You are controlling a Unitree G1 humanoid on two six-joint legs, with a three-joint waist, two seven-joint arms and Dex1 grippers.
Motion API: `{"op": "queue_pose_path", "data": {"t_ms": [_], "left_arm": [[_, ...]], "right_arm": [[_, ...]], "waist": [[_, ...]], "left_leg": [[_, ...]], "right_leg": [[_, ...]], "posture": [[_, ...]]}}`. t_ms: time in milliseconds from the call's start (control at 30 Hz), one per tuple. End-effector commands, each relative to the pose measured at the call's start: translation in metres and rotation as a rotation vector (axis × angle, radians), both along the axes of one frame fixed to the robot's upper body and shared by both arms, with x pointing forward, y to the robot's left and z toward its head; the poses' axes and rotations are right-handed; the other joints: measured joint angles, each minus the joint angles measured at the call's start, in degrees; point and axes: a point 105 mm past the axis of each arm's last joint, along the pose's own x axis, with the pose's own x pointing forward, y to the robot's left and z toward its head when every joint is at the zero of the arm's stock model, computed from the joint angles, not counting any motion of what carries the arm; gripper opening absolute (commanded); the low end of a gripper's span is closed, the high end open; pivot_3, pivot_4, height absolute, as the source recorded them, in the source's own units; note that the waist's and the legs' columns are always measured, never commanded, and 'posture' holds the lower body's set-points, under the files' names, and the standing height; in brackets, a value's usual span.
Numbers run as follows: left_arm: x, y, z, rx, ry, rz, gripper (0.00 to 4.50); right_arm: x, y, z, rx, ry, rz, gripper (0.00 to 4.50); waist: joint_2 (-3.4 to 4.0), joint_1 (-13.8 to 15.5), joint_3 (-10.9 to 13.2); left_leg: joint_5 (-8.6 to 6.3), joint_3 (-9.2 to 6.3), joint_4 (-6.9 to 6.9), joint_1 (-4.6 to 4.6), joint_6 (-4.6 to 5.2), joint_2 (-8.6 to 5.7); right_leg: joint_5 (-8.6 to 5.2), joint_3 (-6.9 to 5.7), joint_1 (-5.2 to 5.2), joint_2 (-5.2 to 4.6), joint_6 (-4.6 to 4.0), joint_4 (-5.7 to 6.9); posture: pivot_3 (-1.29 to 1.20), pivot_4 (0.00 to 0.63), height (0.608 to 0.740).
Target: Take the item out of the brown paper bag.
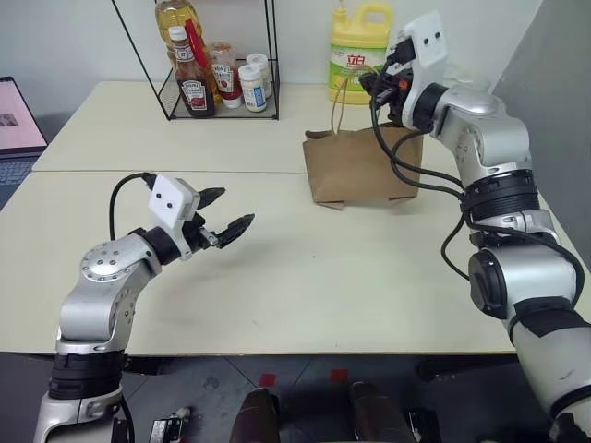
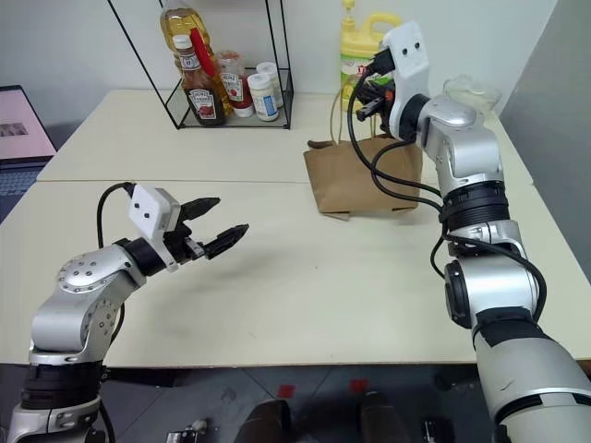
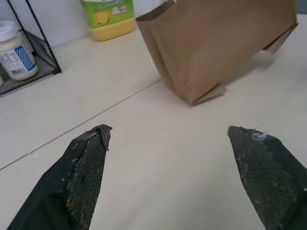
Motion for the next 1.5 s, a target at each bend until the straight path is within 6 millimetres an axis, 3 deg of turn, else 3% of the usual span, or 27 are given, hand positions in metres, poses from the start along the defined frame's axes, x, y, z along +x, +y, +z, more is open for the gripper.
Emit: {"op": "queue_pose_path", "data": {"t_ms": [33,433,733,1033,1500], "left_arm": [[-0.006,0.008,0.008,0.015,-0.033,0.023,4.15],[-0.024,0.022,-0.018,-0.002,0.049,0.079,4.15],[-0.032,0.030,-0.024,-0.018,0.070,0.115,4.15],[-0.031,0.029,-0.021,-0.026,0.061,0.119,4.15],[-0.024,0.021,-0.016,-0.027,0.045,0.089,4.15]], "right_arm": [[-0.016,0.020,0.042,0.007,-0.145,0.075,0.03],[-0.030,0.080,0.050,0.045,-0.175,0.228,0.03],[-0.038,0.119,0.026,0.037,-0.142,0.330,0.03],[-0.038,0.124,0.017,0.009,-0.143,0.338,0.03],[-0.028,0.116,-0.001,-0.062,-0.125,0.294,0.03]], "waist": [[0.00,-0.11,0.00],[0.02,-0.69,0.01],[0.01,-1.02,0.01],[0.01,-1.08,0.02],[0.01,-1.15,0.01]], "left_leg": [[0.00,0.00,0.00,-0.01,0.00,0.00],[0.00,-0.03,0.00,-0.03,-0.01,0.01],[0.00,-0.05,0.01,-0.05,-0.01,0.02],[0.00,-0.06,0.00,-0.04,-0.01,0.03],[0.01,-0.06,0.00,-0.04,-0.02,0.03]], "right_leg": [[0.00,-0.01,0.00,0.00,0.00,0.00],[0.00,-0.06,-0.01,-0.01,-0.01,0.02],[0.00,-0.09,-0.01,-0.02,-0.01,0.04],[0.00,-0.11,-0.02,-0.01,-0.01,0.05],[0.00,-0.11,-0.03,-0.01,-0.02,0.07]], "posture": [[0.00,0.150,0.740],[0.00,0.150,0.740],[0.00,0.150,0.740],[0.00,0.150,0.740],[0.00,0.150,0.740]]}}
